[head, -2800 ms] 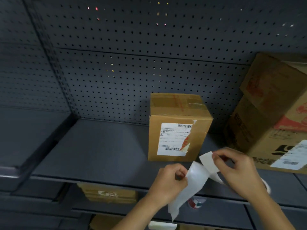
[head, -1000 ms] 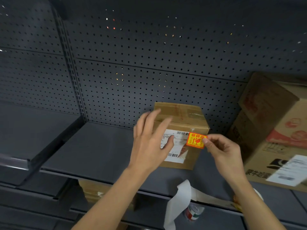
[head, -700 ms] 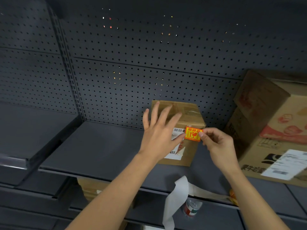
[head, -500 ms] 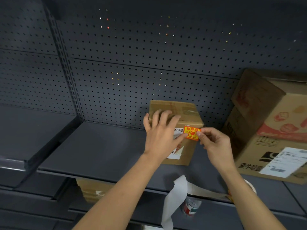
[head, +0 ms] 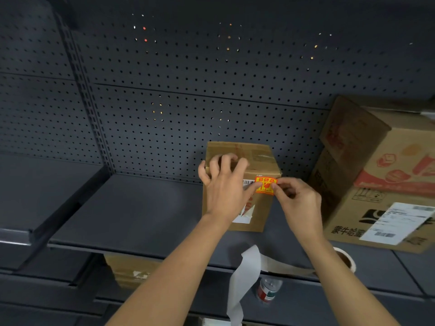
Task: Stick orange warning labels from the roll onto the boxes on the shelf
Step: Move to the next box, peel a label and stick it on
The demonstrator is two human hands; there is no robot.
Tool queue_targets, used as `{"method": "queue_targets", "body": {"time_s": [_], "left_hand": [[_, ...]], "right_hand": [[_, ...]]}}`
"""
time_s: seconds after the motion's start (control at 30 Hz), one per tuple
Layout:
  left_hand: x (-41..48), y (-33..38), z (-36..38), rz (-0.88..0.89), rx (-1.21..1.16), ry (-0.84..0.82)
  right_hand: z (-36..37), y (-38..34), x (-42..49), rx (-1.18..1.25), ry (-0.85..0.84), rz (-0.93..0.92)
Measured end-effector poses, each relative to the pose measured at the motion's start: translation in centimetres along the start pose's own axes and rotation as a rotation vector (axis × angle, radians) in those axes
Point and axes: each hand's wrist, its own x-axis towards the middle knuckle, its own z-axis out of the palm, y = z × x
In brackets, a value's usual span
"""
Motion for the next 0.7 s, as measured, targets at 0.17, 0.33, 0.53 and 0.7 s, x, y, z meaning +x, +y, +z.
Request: {"method": "queue_targets", "body": {"time_s": [0.17,0.33,0.53,0.7], "left_hand": [[0.1,-0.2,0.1,0.006,-0.006,0.009],[0.0,-0.5,0.3,0.016,-0.03,0.022],[-0.1,-0.4,0.6,0.022,-0.017,0.06],[-0.5,-1.2,0.5,0.102,0.028,0.029]], "right_hand": [[-0.7,0.0,0.7,0.032,0.027,0.098],[-0.7,0.6,1.9,0.038,-0.148,-0.077],[-0.2,1.2,2.0,0.035,-0.088,-0.118],[-0.3,2.2,1.4,0.057,-0.232,-0.089]]}}
